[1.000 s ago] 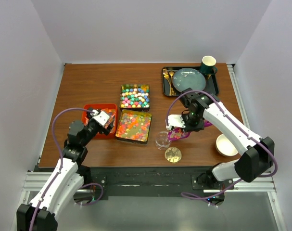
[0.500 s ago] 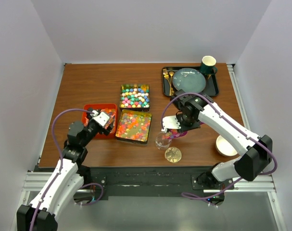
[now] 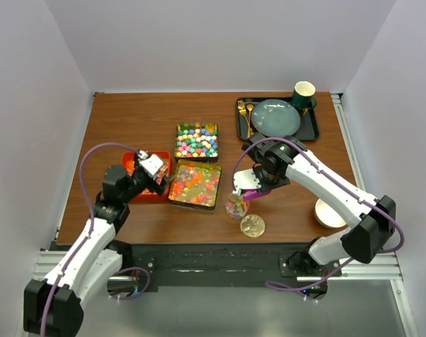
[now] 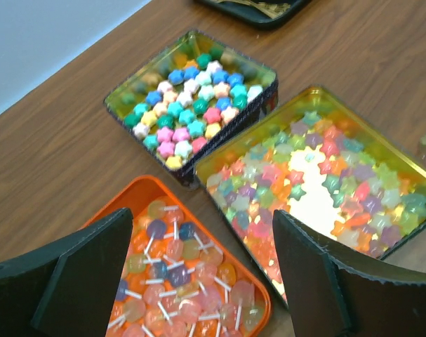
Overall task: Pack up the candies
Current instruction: Place the fake candies in the packing bottle, then scoop the fake candies from the storage box.
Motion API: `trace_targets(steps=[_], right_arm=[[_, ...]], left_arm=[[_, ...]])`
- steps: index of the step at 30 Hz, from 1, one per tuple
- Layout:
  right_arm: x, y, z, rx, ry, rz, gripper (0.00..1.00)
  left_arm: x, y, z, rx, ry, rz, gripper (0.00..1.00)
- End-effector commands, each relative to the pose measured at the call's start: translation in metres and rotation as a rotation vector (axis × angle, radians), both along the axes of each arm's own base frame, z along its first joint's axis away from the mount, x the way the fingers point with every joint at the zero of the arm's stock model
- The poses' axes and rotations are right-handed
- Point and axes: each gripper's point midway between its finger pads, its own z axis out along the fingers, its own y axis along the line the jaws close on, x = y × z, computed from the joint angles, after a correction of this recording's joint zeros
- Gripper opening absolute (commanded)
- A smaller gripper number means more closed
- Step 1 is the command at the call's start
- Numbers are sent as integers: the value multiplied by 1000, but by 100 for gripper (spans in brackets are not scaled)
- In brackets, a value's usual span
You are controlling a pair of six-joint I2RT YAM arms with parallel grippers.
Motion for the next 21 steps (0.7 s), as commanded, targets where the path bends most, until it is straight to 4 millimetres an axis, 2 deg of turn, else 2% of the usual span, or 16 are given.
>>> trace_targets(steps=[1,2,5,6,7,8,9,10,11,12,15,16,17,18,19,21], right_arm=[[-18,-20,29,-55,20,28,0],[-19,-19,32,-38,13,36,0],[-10,2,33,119,-35,-7,0],[5,20,32,222,-98,-32,0],[7,33,27,294,-86,-50,0],[11,41,21,344,-86,-95,0],[23,57,14,406,-106,-110,0],[26,69,9,450,-93,-123,0],[28,80,6,505,-76,-160,0],[39,94,3,543,-80,-174,0],[48,115,6,602,-51,-178,0],[54,121,1,599,-44,-180,0],[55,129,1,624,-24,-191,0],[63,139,14,665,-41,-192,0],[68,146,8,666,-16,-206,0],[70,159,13,705,18,-199,0]], left_arm=[[9,-20,45,-74,3,-90,84],[14,-23,57,-79,0,-99,84],[14,-34,76,-103,6,-160,83],[14,-37,81,-118,9,-179,79],[13,-42,94,-137,-9,-209,74],[14,-46,96,-155,7,-225,69],[14,-50,101,-179,20,-238,44],[16,-51,113,-194,13,-238,25],[18,-53,113,-210,32,-241,13],[17,-55,117,-223,37,-251,0],[11,-63,117,-205,28,-332,0],[8,-66,112,-204,36,-357,1],[10,-68,107,-203,54,-363,6],[11,-70,104,-208,70,-367,19],[12,-74,96,-211,97,-390,26],[13,-78,88,-220,129,-397,37]])
